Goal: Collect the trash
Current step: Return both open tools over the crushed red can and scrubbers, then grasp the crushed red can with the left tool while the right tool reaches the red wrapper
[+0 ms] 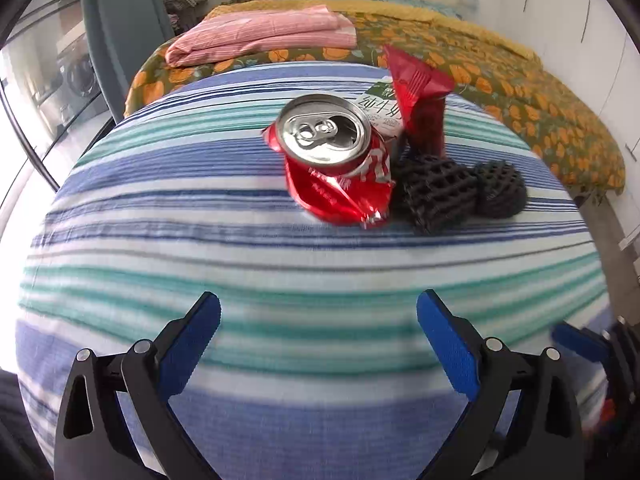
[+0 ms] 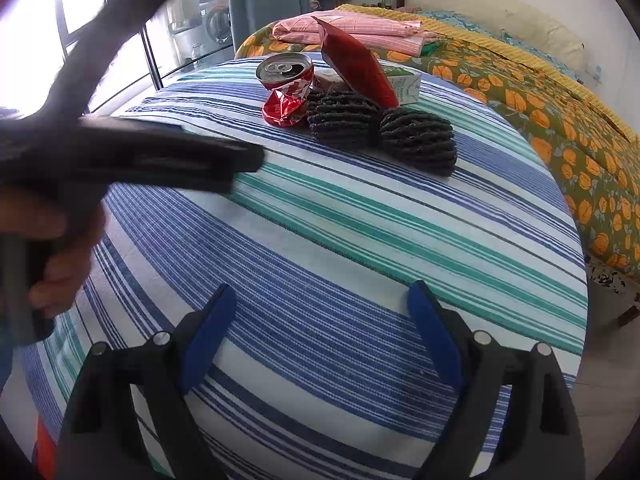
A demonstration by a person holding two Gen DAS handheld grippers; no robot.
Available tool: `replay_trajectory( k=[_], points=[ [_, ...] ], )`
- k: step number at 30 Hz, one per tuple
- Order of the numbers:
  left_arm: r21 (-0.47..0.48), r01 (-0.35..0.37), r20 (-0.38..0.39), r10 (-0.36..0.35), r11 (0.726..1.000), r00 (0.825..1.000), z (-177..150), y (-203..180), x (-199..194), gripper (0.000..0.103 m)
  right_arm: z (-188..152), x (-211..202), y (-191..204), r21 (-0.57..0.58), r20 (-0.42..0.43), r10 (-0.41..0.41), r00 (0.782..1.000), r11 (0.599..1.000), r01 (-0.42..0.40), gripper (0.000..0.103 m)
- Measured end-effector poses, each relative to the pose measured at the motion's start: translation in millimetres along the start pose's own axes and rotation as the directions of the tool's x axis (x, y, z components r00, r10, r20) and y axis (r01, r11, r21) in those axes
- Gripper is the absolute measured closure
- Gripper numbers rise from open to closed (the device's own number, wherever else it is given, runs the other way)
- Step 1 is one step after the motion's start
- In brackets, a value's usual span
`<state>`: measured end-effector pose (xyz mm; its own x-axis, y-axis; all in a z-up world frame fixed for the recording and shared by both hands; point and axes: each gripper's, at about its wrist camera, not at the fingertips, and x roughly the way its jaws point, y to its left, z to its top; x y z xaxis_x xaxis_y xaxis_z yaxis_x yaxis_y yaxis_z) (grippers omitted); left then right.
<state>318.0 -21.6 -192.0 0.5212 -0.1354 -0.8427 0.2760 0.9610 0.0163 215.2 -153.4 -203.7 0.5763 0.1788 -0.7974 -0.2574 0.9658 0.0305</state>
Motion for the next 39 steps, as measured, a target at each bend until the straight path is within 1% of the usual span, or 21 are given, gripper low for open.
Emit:
replay_trajectory(
  k=[2,3,5,9,13,15,17,19,20,21,22,24,28,30,31,32,33,35,39],
  points=[
    [0.016,-0.019,-0.002,0.019,1.0,1.0,10.0,-3.0,14.2,0.005,-1.0,0.2,0.4,0.001,0.003,-0.002,1.0,1.0,0.002,0.017],
    [0.012,-0.016,0.011,0.016,1.0,1.0,14.2,-2.2,16.9,0.005,-1.0,0.4,0.2,0.002,0.004,-0.001,1.0,1.0,0.001,0.017],
    [-0.001,-0.017,0.014,0.017,1.0,1.0,24.6,0.3,24.2,0.005,-2.6,-1.0,1.1,0.003,0.006,0.0,1.0,1.0,0.0,0.017],
    [-0.042,-0.045,0.017,0.046,0.998,0.999,40.1,10.5,32.5,0.005,-2.9,-1.5,1.7,0.002,0.007,-0.001,1.0,1.0,0.001,0.017],
    [-0.114,-0.048,0.004,0.049,0.992,0.999,39.0,40.1,30.6,0.005,-3.3,-2.3,2.5,0.002,0.008,-0.001,1.0,1.0,0.001,0.017],
    [-0.12,-0.064,0.003,0.065,0.991,0.998,32.8,53.5,27.4,0.005,-2.8,-2.3,3.0,0.001,0.008,-0.002,1.0,1.0,0.002,0.017],
    [-0.102,-0.043,0.008,0.044,0.994,0.999,27.0,60.7,22.8,0.005,-3.1,-2.6,2.9,0.001,0.008,-0.002,1.0,1.0,0.002,0.017],
    [-0.06,0.015,0.018,-0.014,0.998,1.0,24.5,58.7,19.7,0.005,-3.4,-2.7,2.9,0.001,0.008,-0.002,1.0,1.0,0.002,0.017],
    [-0.038,0.031,0.021,-0.03,0.999,0.999,25.1,55.6,19.9,0.005,-3.6,-2.7,3.0,0.001,0.008,-0.002,1.0,1.0,0.002,0.017],
    [-0.009,0.036,0.025,-0.036,0.999,0.999,26.2,51.2,20.9,0.005,-3.6,-2.8,3.0,0.001,0.008,-0.002,1.0,1.0,0.002,0.017],
    [0.031,0.024,0.03,-0.025,0.999,0.999,30.9,44.1,24.0,0.005,-3.5,-3.4,3.1,0.001,0.008,-0.003,1.0,1.0,0.003,0.017],
    [0.081,0.02,0.02,-0.021,0.997,1.0,41.6,35.2,34.4,0.005,-3.8,-3.5,3.2,0.001,0.008,-0.002,1.0,1.0,0.002,0.017],
    [0.042,0.063,0.016,-0.063,0.997,0.998,63.5,34.8,48.6,0.005,-4.1,-3.6,3.3,0.001,0.009,-0.003,1.0,1.0,0.003,0.017],
    [0.03,0.07,0.024,-0.071,0.997,0.997,68.1,36.0,51.9,0.01,-4.1,-3.6,3.2,0.001,0.009,-0.003,1.0,1.0,0.003,0.017],
    [0.035,0.062,0.031,-0.063,0.997,0.998,69.2,34.9,51.7,0.02,-4.1,-3.6,3.2,0.001,0.009,-0.003,1.0,1.0,0.003,0.017],
    [0.047,0.049,0.039,-0.051,0.998,0.998,69.2,34.2,50.9,0.035,-4.2,-3.6,3.1,0.001,0.009,-0.003,1.0,1.0,0.003,0.017],
    [0.053,0.045,0.049,-0.047,0.998,0.998,68.2,34.4,48.6,0.044,-4.2,-3.6,3.1,0.001,0.009,-0.003,1.0,1.0,0.003,0.017],
    [0.031,0.059,0.042,-0.06,0.998,0.997,64.6,38.9,44.0,0.043,-4.2,-3.6,3.0,0.001,0.009,-0.003,1.0,1.0,0.003,0.017],
    [-0.001,0.051,0.045,-0.051,0.999,0.998,43.3,53.9,21.1,0.043,-4.3,-3.6,3.2,0.0,0.009,-0.003,1.0,1.0,0.003,0.017]
  ],
)
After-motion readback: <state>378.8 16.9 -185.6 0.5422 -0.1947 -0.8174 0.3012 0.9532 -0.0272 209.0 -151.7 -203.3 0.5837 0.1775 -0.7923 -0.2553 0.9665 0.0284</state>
